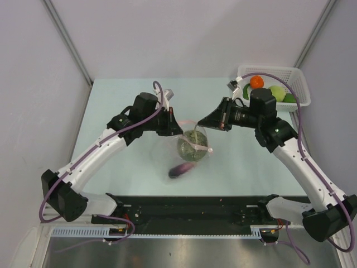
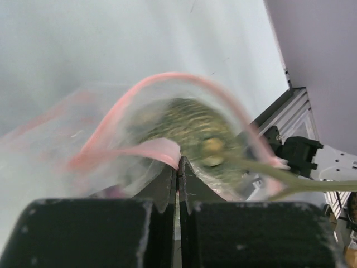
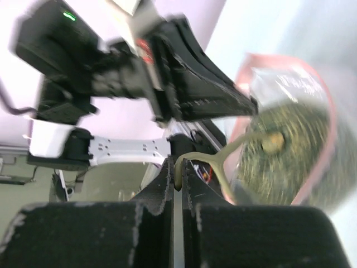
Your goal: Open the zip-top bag and remove the fake food
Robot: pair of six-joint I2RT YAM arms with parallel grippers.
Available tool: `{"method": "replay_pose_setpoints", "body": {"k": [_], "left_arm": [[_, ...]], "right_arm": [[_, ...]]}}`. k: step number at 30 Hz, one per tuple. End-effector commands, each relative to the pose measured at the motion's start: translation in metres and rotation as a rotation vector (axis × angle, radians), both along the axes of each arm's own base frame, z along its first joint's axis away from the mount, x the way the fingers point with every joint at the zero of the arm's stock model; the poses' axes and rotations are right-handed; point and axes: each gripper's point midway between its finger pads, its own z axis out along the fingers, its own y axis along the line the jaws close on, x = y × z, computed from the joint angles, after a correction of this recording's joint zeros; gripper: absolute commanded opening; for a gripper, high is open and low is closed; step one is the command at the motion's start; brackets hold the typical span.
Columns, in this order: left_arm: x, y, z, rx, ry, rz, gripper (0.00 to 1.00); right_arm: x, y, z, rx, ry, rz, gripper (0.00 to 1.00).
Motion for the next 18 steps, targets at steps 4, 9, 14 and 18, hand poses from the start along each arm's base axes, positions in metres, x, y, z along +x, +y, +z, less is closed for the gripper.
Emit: {"method": "replay_pose_setpoints", "body": {"k": [4,9,14,18], "left_arm": [[-0.010,0.011,-0.027,0.037,0.025,0.002,0.00],[-0.019,-0.006,-0.013,-0.070,0.039,-0.071,0.00],[-0.023,-0.019,0.032,-0.198,-0.031,-0.121,0.00],[-0.027,-0.022,0.041,-0.230,-0.009,-0.123,0.00]], "right_arm": [[0.001,-0.013,0.101,0.216,-0.237,-0.055,0.00],[0.016,-0.011,0.114,0.265,-0.255,-0.100,0.00],[0.029,0.004,0.099,0.225,-0.237,-0.103,0.00],[0.032,0.015,0.088,0.204,-0.211,-0.098,0.00]]}}
